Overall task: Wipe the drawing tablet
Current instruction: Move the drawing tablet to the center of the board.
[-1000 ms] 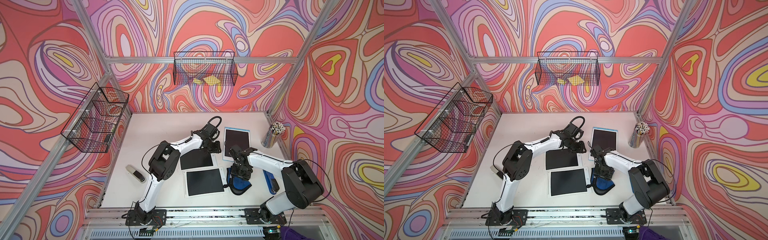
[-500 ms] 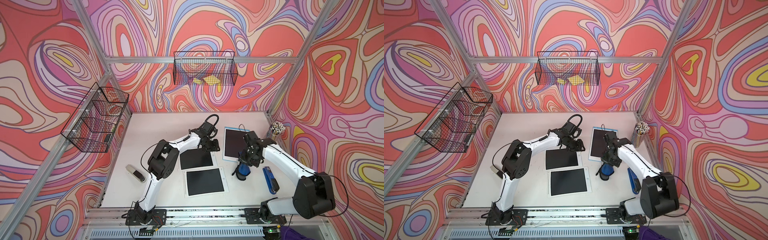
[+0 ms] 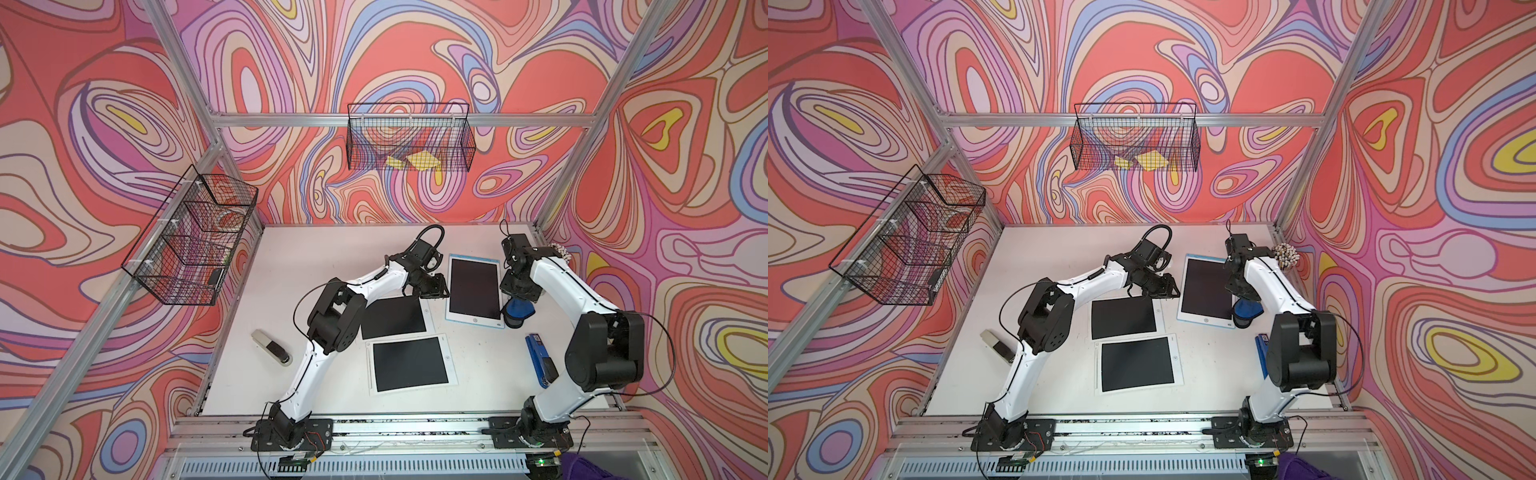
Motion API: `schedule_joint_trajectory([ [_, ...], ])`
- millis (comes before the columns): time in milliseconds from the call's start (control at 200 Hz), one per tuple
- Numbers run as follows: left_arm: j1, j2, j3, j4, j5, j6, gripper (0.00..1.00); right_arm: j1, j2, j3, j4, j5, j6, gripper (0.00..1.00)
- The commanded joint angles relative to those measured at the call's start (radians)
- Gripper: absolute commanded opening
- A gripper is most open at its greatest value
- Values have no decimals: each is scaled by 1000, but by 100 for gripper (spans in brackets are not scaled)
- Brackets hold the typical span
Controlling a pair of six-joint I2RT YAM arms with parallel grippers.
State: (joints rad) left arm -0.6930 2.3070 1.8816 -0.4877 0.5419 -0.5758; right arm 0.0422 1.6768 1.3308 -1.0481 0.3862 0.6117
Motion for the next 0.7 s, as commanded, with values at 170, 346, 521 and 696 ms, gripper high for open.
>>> schedule_joint_trajectory([
  [170,-2,74,85,-71,-14,21,41,-14,237,44,56,53,-69,0],
  [346,0,129,158,-115,-34,28,42,-16,362,64,101,-23,-92,0],
  [521,4,161,199,-148,-54,37,42,-32,376,31,168,-125,-100,0],
  [696,11,210,251,-184,-67,46,44,-34,382,0,225,-264,-128,0],
])
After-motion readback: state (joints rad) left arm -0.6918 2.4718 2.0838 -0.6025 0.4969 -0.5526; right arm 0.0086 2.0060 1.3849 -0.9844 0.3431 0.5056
